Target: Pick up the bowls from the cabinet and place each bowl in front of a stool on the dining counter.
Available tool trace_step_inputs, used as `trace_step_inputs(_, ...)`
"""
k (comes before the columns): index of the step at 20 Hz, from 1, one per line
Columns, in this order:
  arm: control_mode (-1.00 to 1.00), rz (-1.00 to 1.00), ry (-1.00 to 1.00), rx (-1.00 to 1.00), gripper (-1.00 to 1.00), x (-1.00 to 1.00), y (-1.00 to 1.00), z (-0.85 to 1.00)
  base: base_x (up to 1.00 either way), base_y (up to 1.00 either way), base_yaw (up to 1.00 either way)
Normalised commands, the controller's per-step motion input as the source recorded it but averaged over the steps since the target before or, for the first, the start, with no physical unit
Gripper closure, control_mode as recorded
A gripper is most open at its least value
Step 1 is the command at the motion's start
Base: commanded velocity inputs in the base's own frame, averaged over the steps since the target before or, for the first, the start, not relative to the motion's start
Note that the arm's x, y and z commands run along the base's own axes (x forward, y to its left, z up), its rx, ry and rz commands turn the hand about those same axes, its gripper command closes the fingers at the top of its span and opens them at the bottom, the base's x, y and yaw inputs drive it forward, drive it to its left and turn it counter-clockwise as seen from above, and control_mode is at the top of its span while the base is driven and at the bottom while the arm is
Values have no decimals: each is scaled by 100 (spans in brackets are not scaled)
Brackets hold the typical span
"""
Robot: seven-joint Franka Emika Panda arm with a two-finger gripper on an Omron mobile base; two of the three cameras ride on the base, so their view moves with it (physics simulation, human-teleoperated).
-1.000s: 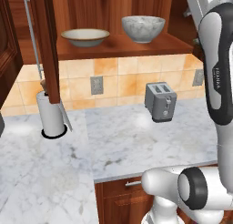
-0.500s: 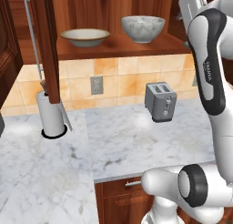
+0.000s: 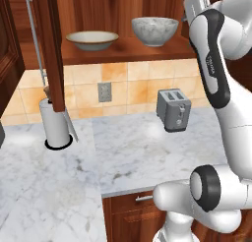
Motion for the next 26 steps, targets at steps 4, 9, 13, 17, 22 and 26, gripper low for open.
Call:
trace_step_inputs(4,-100,0,6,0,-100,49,0,0,0,0,0)
trace_step_inputs(9,-100,0,6,0,-100,46,0,0,0,0,0)
trace_step_inputs(13,-100,0,6,0,-100,47,0,0,0,0,0)
trace_step_inputs(17,-100,0,4,0,-100,47,0,0,0,0,0)
trace_step_inputs(22,-100,0,3,0,-100,45,0,0,0,0,0)
trace_step_inputs(26,-100,0,5,0,-100,46,0,0,0,0,0)
